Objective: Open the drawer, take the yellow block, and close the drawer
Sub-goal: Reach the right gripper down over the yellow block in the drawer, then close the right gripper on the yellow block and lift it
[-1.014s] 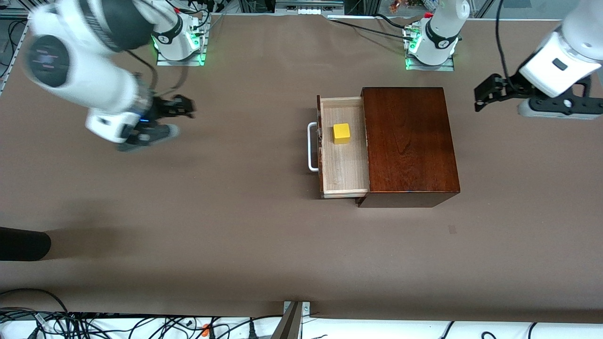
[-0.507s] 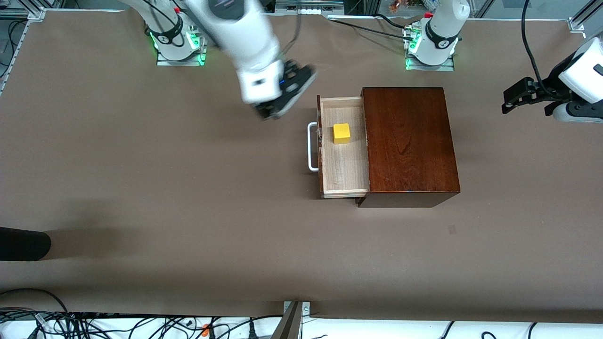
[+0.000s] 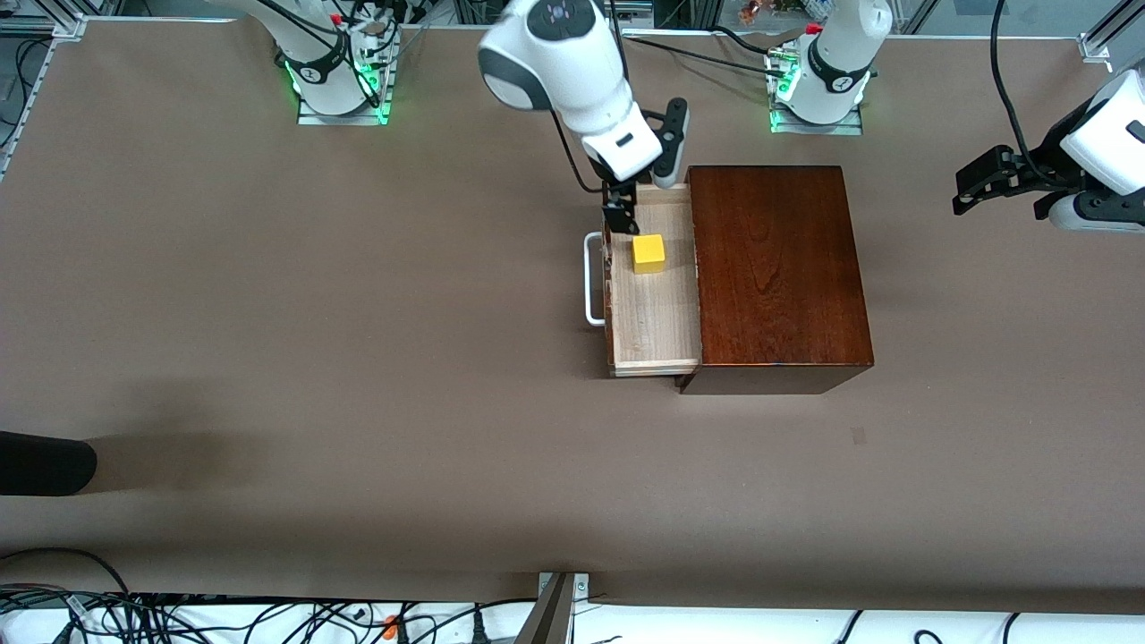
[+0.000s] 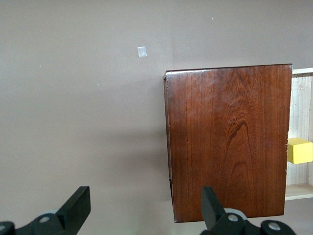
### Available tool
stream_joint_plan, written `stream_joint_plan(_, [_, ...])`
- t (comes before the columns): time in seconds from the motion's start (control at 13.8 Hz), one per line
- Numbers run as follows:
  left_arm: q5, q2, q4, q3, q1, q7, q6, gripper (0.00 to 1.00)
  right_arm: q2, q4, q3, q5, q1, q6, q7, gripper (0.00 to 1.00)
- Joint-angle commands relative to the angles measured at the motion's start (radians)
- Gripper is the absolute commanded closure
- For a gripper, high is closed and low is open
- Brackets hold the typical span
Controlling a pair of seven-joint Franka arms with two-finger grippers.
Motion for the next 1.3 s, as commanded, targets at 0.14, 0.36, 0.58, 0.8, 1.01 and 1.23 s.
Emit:
stream_joint_plan(0.14, [-0.013, -0.012, 0.020, -0.001, -0.020, 0.009, -0.006, 0.00, 0.091, 0.093, -0.015, -0.039, 0.013, 0.053, -0.114, 0.00])
stream_joint_plan(0.36, [-0.011, -0.013, 0.026, 0.002, -0.007, 0.015, -0.006, 0.00, 0.170, 0.105, -0.018, -0.112, 0.014, 0.143, -0.112, 0.00])
stream_joint_plan(0.58, [-0.013, -0.003, 0.027, 0.002, -0.006, 0.017, -0.006, 0.00, 0.191, 0.104, -0.018, -0.114, 0.014, 0.156, -0.117, 0.00])
stream_joint_plan(0.8, [-0.016, -0.003, 0.027, 0.007, -0.004, 0.017, -0.012, 0.00, 0.201, 0.096, -0.018, -0.116, 0.016, 0.156, -0.117, 0.00])
stream_joint_plan(1.01, [-0.016, -0.001, 0.035, 0.002, -0.006, 0.020, -0.026, 0.00, 0.217, 0.098, -0.019, -0.116, 0.025, 0.156, -0.115, 0.00])
stream_joint_plan(1.23, [-0.023, -0.001, 0.033, 0.010, -0.003, 0.018, -0.040, 0.00, 0.218, 0.095, -0.019, -0.119, 0.027, 0.151, -0.115, 0.04])
